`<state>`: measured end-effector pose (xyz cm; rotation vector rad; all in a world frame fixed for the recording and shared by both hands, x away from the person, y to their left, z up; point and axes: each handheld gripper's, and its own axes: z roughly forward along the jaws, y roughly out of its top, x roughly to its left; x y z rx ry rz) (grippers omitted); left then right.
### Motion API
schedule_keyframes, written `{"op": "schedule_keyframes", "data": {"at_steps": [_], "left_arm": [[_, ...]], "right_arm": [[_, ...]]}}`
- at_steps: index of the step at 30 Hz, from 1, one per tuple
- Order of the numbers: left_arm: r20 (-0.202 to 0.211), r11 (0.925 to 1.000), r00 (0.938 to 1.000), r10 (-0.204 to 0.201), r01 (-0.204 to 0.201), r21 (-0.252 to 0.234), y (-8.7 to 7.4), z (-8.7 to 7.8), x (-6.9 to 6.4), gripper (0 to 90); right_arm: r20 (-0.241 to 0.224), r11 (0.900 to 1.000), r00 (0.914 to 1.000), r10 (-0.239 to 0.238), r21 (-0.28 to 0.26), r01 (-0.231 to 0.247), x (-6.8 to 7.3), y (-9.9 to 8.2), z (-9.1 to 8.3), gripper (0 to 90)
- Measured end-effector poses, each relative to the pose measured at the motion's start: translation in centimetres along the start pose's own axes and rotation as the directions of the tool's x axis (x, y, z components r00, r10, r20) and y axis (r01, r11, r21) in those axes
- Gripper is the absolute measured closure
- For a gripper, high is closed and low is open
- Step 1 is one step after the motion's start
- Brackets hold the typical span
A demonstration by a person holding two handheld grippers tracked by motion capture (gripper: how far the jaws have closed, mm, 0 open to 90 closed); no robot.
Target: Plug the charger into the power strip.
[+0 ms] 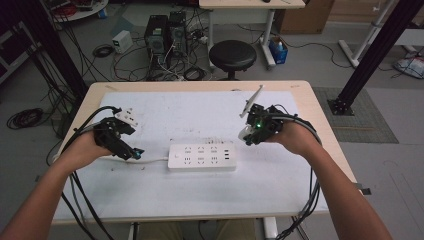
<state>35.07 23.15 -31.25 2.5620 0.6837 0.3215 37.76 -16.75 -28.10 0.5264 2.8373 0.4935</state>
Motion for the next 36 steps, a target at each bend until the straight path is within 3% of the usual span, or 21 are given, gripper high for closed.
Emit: {"op": "schedule_keyframes", "data": {"at_steps": [5, 10, 11, 15, 22, 27, 28, 31, 32, 33, 36], "left_arm": [[-0.001, 1.0, 1.0, 0.007, -0.007, 0.002, -0.2, 0.0, -0.5, 19.8], [0.003, 0.9997, 0.9998, 0.021, -0.021, 0.012, -0.3, 0.3, -0.7, 19.8], [-0.005, 0.999, 0.9994, 0.034, -0.034, 0.029, -0.4, 0.4, -0.8, 19.8], [-0.005, 0.9994, 0.9996, 0.028, -0.028, 0.018, -0.7, 0.8, -0.8, 19.8], [0.0, 0.9997, 0.9999, 0.016, -0.016, 0.019, -1.2, 1.4, -0.7, 19.8], [-0.008, 1.0, 0.9999, 0.007, -0.007, 0.006, -1.6, 1.5, -0.4, 19.8], [-0.008, 1.0, 1.0, 0.002, -0.002, 0.005, -1.6, 1.5, -0.4, 19.8], [-0.008, 1.0, 1.0, 0.002, -0.002, 0.006, -1.7, 1.6, -0.3, 19.8], [-0.007, 1.0, 1.0, -0.003, 0.003, 0.004, -1.8, 1.7, -0.3, 19.8], [-0.007, 1.0, 1.0, -0.004, 0.004, 0.003, -1.8, 1.7, -0.3, 19.8], [-0.006, 1.0, 1.0, -0.006, 0.006, 0.003, -1.9, 1.8, -0.2, 19.8]], "right_arm": [[-0.032, 0.9981, 0.9977, -0.06, 0.009, 0.06, 0.2, 2.8, 1.5, 61.8], [-0.068, 0.9918, 0.99, -0.123, 0.025, 0.125, 0.5, 4.7, 3.4, 61.9], [-0.097, 0.9859, 0.9839, -0.15, 0.061, 0.156, 0.8, 5.8, 4.7, 61.9], [-0.118, 0.9801, 0.9792, -0.165, 0.091, 0.177, 1.0, 6.6, 6.0, 61.9], [-0.145, 0.9565, 0.9632, -0.226, 0.154, 0.248, 1.3, 7.8, 8.9, 61.9], [-0.149, 0.9472, 0.9598, -0.238, 0.183, 0.263, 1.5, 8.1, 10.1, 61.9], [-0.159, 0.9431, 0.9553, -0.249, 0.185, 0.277, 1.4, 8.1, 10.4, 61.9], [-0.168, 0.946, 0.9551, -0.244, 0.175, 0.273, 1.3, 8.2, 10.4, 61.9], [-0.176, 0.9407, 0.9522, -0.25, 0.189, 0.282, 1.4, 8.2, 10.6, 62.0], [-0.183, 0.9269, 0.9398, -0.289, 0.192, 0.322, 1.5, 8.3, 10.8, 61.9], [-0.18, 0.923, 0.9348, -0.306, 0.184, 0.338, 1.7, 8.2, 10.8, 61.9]]}}
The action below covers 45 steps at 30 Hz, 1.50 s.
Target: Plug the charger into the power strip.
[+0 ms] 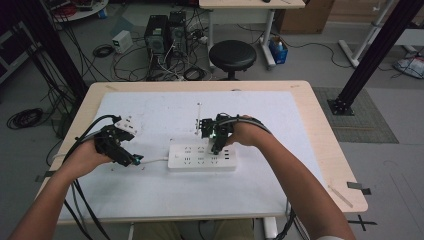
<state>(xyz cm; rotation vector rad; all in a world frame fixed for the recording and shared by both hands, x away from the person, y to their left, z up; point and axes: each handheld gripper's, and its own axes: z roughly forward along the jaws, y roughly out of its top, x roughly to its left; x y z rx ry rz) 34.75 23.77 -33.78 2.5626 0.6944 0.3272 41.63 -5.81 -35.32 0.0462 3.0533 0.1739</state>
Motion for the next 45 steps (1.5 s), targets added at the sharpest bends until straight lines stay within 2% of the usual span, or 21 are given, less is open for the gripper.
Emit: {"op": "schedule_keyframes", "data": {"at_steps": [1, 2, 5, 6, 11, 16, 18, 19, 21, 23, 27, 28, 29, 32, 34, 37, 38, 39, 43, 45], "left_arm": [[0.001, 1.0, 1.0, -0.001, 0.001, 0.0, 0.0, 0.0, 0.0, 19.8], [0.001, 1.0, 1.0, 0.001, -0.001, 0.002, 0.0, 0.1, 0.0, 19.8], [0.002, 1.0, 1.0, -0.005, 0.005, -0.001, 0.1, 0.2, 0.0, 19.8], [0.002, 1.0, 1.0, -0.007, 0.007, -0.003, 0.1, 0.3, 0.0, 19.8], [0.006, 1.0, 1.0, -0.004, 0.004, 0.002, 0.1, 0.4, 0.0, 19.8], [0.007, 1.0, 0.9999, -0.008, 0.008, -0.003, 0.1, 0.5, 0.1, 19.8], [0.008, 1.0, 1.0, -0.004, 0.004, -0.005, 0.2, 0.5, 0.2, 19.8], [0.009, 1.0, 0.9999, -0.006, 0.006, -0.008, 0.1, 0.5, 0.2, 19.8], [0.006, 0.9998, 0.9999, -0.014, 0.014, -0.012, 0.0, 0.5, 0.1, 19.8], [0.007, 0.9999, 0.9999, -0.012, 0.012, -0.006, -0.1, 0.5, 0.2, 19.8], [0.012, 0.9999, 0.9999, -0.011, 0.011, -0.004, -0.1, 0.5, 0.3, 19.8], [0.009, 1.0, 0.9999, -0.006, 0.006, -0.001, -0.1, 0.5, 0.3, 19.8], [0.009, 1.0, 0.9999, -0.007, 0.007, -0.002, -0.1, 0.5, 0.3, 19.8], [0.011, 0.9999, 0.9998, -0.015, 0.016, -0.005, -0.2, 0.6, 0.4, 19.8], [0.01, 0.9999, 0.9998, -0.016, 0.016, -0.001, -0.2, 0.7, 0.5, 19.8], [0.014, 0.9998, 0.9997, -0.02, 0.02, -0.005, -0.1, 0.9, 0.4, 19.8], [0.015, 1.0, 0.9998, -0.01, 0.01, -0.002, -0.1, 0.9, 0.4, 19.8], [0.015, 0.9999, 0.9998, -0.014, 0.014, -0.006, -0.1, 0.9, 0.3, 19.8], [0.018, 0.9998, 0.9998, -0.013, 0.013, -0.012, 0.0, 0.9, 0.2, 19.8], [0.019, 0.9998, 0.9997, -0.013, 0.013, -0.018, 0.0, 0.8, 0.2, 19.8]], "right_arm": [[0.006, 1.0, 1.0, 0.001, -0.004, -0.001, 0.1, 0.0, 0.0, 61.9], [0.008, 0.9993, 0.9993, 0.038, 0.0, -0.038, 0.1, 0.0, 0.0, 61.9], [0.01, 0.9984, 0.9985, 0.054, 0.018, -0.054, 0.1, 0.2, 0.1, 61.8], [0.016, 0.9991, 0.9992, 0.036, 0.022, -0.036, 0.2, 0.3, 0.2, 61.9], [0.019, 0.9991, 0.9994, 0.028, 0.032, -0.029, 0.3, 0.4, 0.2, 62.2], [0.001, 0.9976, 0.9996, 0.027, 0.063, -0.027, 0.0, 1.0, 0.3, 62.2], [0.005, 0.9964, 0.9999, -0.01, 0.085, 0.009, 0.0, 1.5, 0.6, 62.2], [0.015, 0.9924, 0.9996, -0.024, 0.121, 0.022, 0.2, 1.7, 1.2, 62.2], [0.01, 0.9919, 0.9995, -0.031, 0.124, 0.03, 0.1, 1.9, 1.4, 62.2], [-0.008, 0.9937, 1.0, 0.0, 0.112, 0.0, -0.1, 1.7, 1.4, 62.3], [-0.018, 0.9893, 0.9998, -0.011, 0.145, 0.014, -0.3, 2.2, 1.6, 62.4], [-0.023, 0.9871, 0.9997, -0.002, 0.16, 0.006, -0.3, 2.4, 1.7, 62.4], [-0.023, 0.985, 0.9996, -0.019, 0.171, 0.022, -0.4, 2.6, 1.7, 62.4], [-0.011, 0.9813, 0.9994, -0.032, 0.19, 0.034, -0.2, 2.8, 1.9, 62.4], [-0.012, 0.9797, 0.9996, -0.026, 0.198, 0.028, -0.1, 2.9, 2.0, 62.5], [-0.007, 0.9796, 0.9994, -0.035, 0.198, 0.036, 0.0, 2.9, 2.1, 62.4], [-0.008, 0.9793, 0.9994, -0.032, 0.199, 0.033, -0.1, 2.9, 2.2, 62.4], [-0.013, 0.9815, 0.9999, -0.011, 0.191, 0.013, -0.1, 2.7, 2.2, 62.3], [-0.01, 0.9929, 0.9999, 0.002, 0.119, 0.0, -0.3, 1.9, 2.2, 61.7], [-0.009, 0.9966, 0.9989, 0.047, 0.068, -0.046, -0.2, 1.3, 2.1, 60.1]]}}
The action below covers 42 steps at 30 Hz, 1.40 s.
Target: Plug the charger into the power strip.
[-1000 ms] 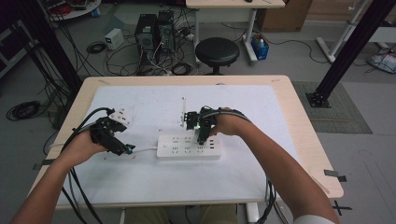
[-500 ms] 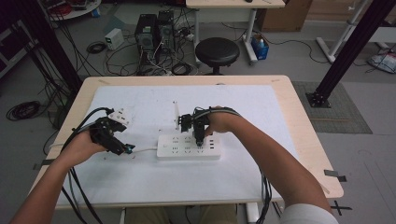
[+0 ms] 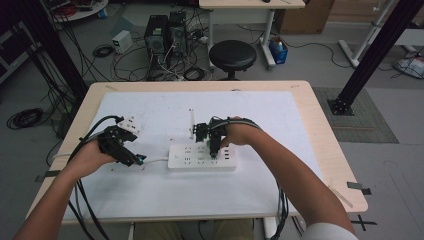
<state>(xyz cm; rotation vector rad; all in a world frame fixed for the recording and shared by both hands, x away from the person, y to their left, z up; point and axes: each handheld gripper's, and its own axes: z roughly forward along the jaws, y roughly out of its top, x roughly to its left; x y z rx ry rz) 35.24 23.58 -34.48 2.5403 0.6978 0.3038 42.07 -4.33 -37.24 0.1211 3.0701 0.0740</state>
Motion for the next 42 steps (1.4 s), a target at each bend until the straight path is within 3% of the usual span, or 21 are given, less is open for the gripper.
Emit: {"op": "schedule_keyframes", "data": {"at_steps": [1, 2, 3, 5, 6, 7, 11, 13, 14, 16, 17, 21, 23, 26, 29, 30, 32, 34, 38, 40, 42], "left_arm": [[-0.002, 1.0, 1.0, 0.001, -0.001, 0.001, 0.0, -0.1, 0.0, 19.8], [-0.002, 1.0, 1.0, 0.0, 0.0, 0.002, -0.1, -0.1, 0.0, 19.8], [-0.004, 1.0, 1.0, 0.001, -0.001, 0.004, -0.1, -0.2, 0.0, 19.8], [-0.004, 1.0, 1.0, 0.002, -0.002, 0.001, -0.1, -0.3, 0.0, 19.8], [-0.004, 1.0, 1.0, -0.003, 0.003, -0.005, -0.1, -0.3, 0.0, 19.8], [-0.008, 0.9999, 1.0, -0.005, 0.005, -0.009, -0.1, -0.4, 0.0, 19.8], [-0.002, 0.9999, 1.0, 0.005, -0.005, -0.011, 0.1, -0.5, -0.2, 19.8], [-0.001, 0.9999, 1.0, 0.005, -0.005, -0.01, 0.1, -0.4, -0.4, 19.8], [-0.002, 0.9999, 1.0, 0.009, -0.009, -0.01, 0.1, -0.4, -0.5, 19.8], [0.0, 0.9999, 0.9999, 0.013, -0.013, -0.009, 0.2, -0.5, -0.7, 19.8], [0.002, 0.9999, 0.9999, 0.012, -0.012, -0.011, 0.3, -0.5, -0.8, 19.8], [0.002, 0.9998, 0.9998, 0.018, -0.018, -0.013, 0.5, -0.6, -0.9, 19.8], [-0.001, 0.9997, 0.9998, 0.019, -0.019, -0.015, 0.6, -0.7, -1.0, 19.8], [-0.001, 0.9996, 0.9998, 0.021, -0.021, -0.018, 0.7, -0.9, -1.2, 19.8], [-0.005, 0.9994, 0.9996, 0.027, -0.027, -0.021, 0.9, -1.2, -1.3, 19.8], [-0.008, 0.9993, 0.9995, 0.029, -0.029, -0.024, 1.0, -1.3, -1.3, 19.8], [-0.013, 0.999, 0.9994, 0.033, -0.033, -0.029, 1.1, -1.6, -1.4, 19.8], [-0.014, 0.9989, 0.9995, 0.028, -0.029, -0.037, 1.2, -1.7, -1.6, 19.8], [-0.018, 0.9986, 0.9993, 0.033, -0.034, -0.041, 1.3, -1.8, -2.1, 19.8], [-0.019, 0.9987, 0.9993, 0.031, -0.032, -0.04, 1.2, -1.9, -2.3, 19.8], [-0.018, 0.9986, 0.9993, 0.034, -0.034, -0.04, 1.2, -1.9, -2.4, 19.8]], "right_arm": [[0.005, 0.9993, 0.9998, 0.019, -0.032, -0.018, 0.1, -0.4, 0.0, 58.0], [-0.008, 0.9971, 0.9992, 0.04, -0.064, -0.04, 0.2, -0.8, -0.1, 46.4], [-0.005, 0.9917, 0.9965, 0.084, -0.098, -0.084, 0.2, -1.3, -0.2, 35.7], [-0.004, 0.9824, 0.9937, 0.112, -0.15, -0.111, 0.0, -2.0, -0.7, 26.1], [-0.015, 0.9741, 0.9882, 0.152, -0.167, -0.153, 0.0, -2.3, -1.1, 21.1], [-0.026, 0.9662, 0.9827, 0.183, -0.18, -0.185, -0.1, -2.6, -1.5, 21.1], [-0.017, 0.9318, 0.9788, 0.204, -0.303, -0.2, -0.3, -3.5, -3.3, 12.6], [-0.009, 0.9094, 0.9635, 0.268, -0.328, -0.256, -0.3, -3.7, -4.0, 12.6], [-0.015, 0.9038, 0.9593, 0.282, -0.331, -0.271, -0.3, -3.7, -4.4, 12.5], [0.002, 0.907, 0.9653, 0.261, -0.343, -0.245, 0.1, -3.8, -5.0, 12.1], [0.025, 0.9173, 0.9674, 0.252, -0.325, -0.231, 0.5, -3.8, -5.5, 9.5], [0.092, 0.934, 0.9623, 0.256, -0.28, -0.222, 1.1, -3.9, -6.3, 0.6], [0.093, 0.9269, 0.9502, 0.298, -0.267, -0.264, 1.1, -4.3, -6.8, 0.6], [0.14, 0.9254, 0.938, 0.317, -0.262, -0.274, 1.5, -5.3, -7.3, 0.7], [0.144, 0.9179, 0.9271, 0.346, -0.257, -0.303, 1.8, -6.7, -7.9, 0.7], [0.147, 0.9173, 0.9262, 0.347, -0.259, -0.303, 2.0, -7.2, -8.1, 0.7], [0.095, 0.9139, 0.9358, 0.339, -0.269, -0.304, 2.3, -8.4, -8.4, 0.7], [0.067, 0.9001, 0.9296, 0.362, -0.284, -0.33, 2.7, -9.7, -8.5, 0.7], [0.1, 0.8882, 0.9099, 0.403, -0.283, -0.362, 3.6, -12.1, -8.7, 0.7], [0.088, 0.8699, 0.898, 0.431, -0.305, -0.388, 3.8, -13.4, -9.0, 0.7], [0.086, 0.8589, 0.8878, 0.452, -0.311, -0.407, 4.0, -14.4, -9.1, 0.7]]}}
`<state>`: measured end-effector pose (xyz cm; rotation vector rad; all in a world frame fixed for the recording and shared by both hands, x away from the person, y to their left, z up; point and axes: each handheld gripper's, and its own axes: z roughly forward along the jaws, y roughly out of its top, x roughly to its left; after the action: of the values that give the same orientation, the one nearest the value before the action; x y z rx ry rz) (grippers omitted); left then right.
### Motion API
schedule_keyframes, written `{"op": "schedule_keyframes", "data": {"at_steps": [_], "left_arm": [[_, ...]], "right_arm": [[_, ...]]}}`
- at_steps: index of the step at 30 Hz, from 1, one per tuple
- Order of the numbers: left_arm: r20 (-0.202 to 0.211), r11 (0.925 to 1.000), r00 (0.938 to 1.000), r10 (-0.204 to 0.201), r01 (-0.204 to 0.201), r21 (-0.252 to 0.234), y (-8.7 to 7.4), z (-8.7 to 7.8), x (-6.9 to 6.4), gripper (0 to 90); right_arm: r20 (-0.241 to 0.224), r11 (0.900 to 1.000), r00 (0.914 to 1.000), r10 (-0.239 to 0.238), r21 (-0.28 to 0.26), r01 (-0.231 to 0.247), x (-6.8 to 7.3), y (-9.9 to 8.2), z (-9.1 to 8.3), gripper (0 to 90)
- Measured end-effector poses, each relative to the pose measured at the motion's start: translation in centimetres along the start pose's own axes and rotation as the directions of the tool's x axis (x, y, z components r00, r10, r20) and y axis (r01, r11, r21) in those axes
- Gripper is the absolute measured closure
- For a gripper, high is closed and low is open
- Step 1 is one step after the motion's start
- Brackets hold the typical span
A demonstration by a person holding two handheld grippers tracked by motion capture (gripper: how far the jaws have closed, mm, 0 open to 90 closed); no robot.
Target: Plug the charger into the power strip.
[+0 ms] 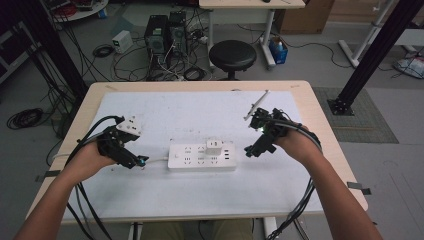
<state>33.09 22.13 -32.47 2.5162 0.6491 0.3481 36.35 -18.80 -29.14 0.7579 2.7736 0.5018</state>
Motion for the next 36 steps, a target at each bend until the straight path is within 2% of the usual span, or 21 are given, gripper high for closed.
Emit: {"op": "schedule_keyframes", "data": {"at_steps": [6, 11, 16, 23, 36], "left_arm": [[-0.003, 1.0, 1.0, -0.009, 0.009, 0.003, -0.1, 0.0, 0.3, 19.8], [-0.006, 0.9996, 0.9996, -0.027, 0.027, 0.0, -0.3, 0.2, 0.8, 19.8], [-0.007, 0.9997, 0.9996, -0.026, 0.026, 0.001, -0.4, 0.3, 1.0, 19.8], [-0.01, 0.9994, 0.9994, -0.033, 0.033, 0.005, -0.6, 0.4, 1.0, 19.8], [-0.016, 0.9993, 0.9991, -0.038, 0.038, -0.001, -0.6, 0.4, 0.9, 19.8]], "right_arm": [[0.012, 0.9977, 0.9977, 0.066, -0.012, -0.066, -0.8, -2.8, -1.2, 0.7], [0.007, 0.9956, 0.9956, 0.093, 0.003, -0.093, -1.1, -4.3, -0.8, 0.7], [0.005, 0.9943, 0.9943, 0.107, 0.002, -0.107, -1.1, -4.5, -0.3, 0.7], [0.001, 0.9958, 0.9958, 0.092, 0.007, -0.092, -0.9, -4.1, 0.1, 0.7], [-0.002, 0.9949, 0.9949, 0.101, -0.007, -0.101, -0.8, -4.7, 0.2, 0.7]]}}
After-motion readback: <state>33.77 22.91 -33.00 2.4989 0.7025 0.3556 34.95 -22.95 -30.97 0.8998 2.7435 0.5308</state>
